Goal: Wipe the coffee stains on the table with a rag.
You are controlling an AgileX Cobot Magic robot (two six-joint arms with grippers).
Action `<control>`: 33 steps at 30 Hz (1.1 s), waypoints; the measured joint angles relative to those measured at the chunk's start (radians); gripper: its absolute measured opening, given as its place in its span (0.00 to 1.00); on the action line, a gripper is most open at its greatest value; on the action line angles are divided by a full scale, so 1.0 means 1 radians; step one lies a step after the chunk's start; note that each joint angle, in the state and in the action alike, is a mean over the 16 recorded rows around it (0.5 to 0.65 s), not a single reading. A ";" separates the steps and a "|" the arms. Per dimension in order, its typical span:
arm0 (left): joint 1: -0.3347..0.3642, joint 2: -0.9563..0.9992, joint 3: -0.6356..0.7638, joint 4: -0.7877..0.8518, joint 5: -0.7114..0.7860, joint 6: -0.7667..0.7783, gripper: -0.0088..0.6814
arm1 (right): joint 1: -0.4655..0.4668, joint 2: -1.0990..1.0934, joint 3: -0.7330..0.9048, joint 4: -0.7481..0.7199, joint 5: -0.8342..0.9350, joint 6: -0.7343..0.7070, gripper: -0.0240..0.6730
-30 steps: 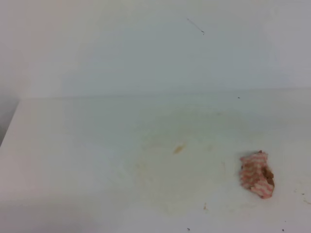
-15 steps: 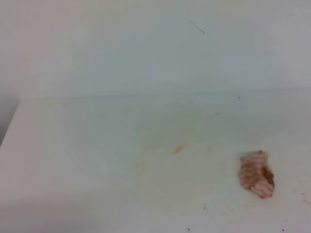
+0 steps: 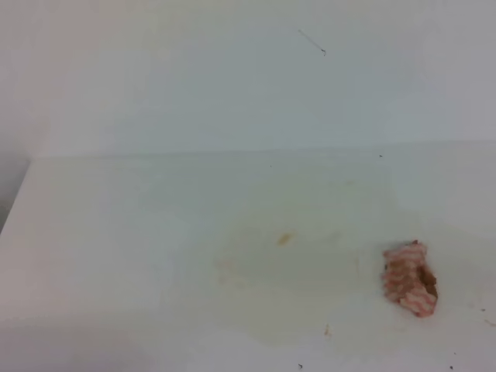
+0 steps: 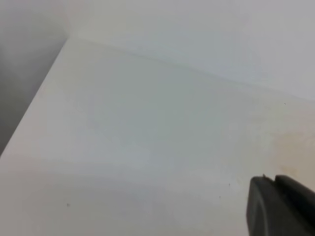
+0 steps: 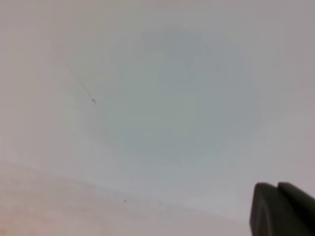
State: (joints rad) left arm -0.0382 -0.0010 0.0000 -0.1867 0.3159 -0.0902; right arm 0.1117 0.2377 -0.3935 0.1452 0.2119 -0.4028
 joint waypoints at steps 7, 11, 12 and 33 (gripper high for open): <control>0.000 0.000 0.000 0.000 0.000 0.000 0.01 | -0.058 -0.149 0.248 0.027 -0.048 0.020 0.03; 0.000 0.000 0.000 0.000 0.000 0.000 0.01 | -0.067 -0.187 0.328 0.036 -0.034 0.026 0.03; 0.000 0.000 0.000 0.000 0.000 0.000 0.01 | -0.067 -0.195 0.342 0.037 -0.027 0.027 0.03; 0.000 0.000 0.000 0.000 0.000 0.000 0.01 | -0.067 -0.255 0.396 0.046 0.139 0.050 0.03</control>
State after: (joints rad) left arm -0.0382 -0.0010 0.0000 -0.1867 0.3159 -0.0902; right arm 0.0443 -0.0170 0.0024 0.1911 0.3511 -0.3525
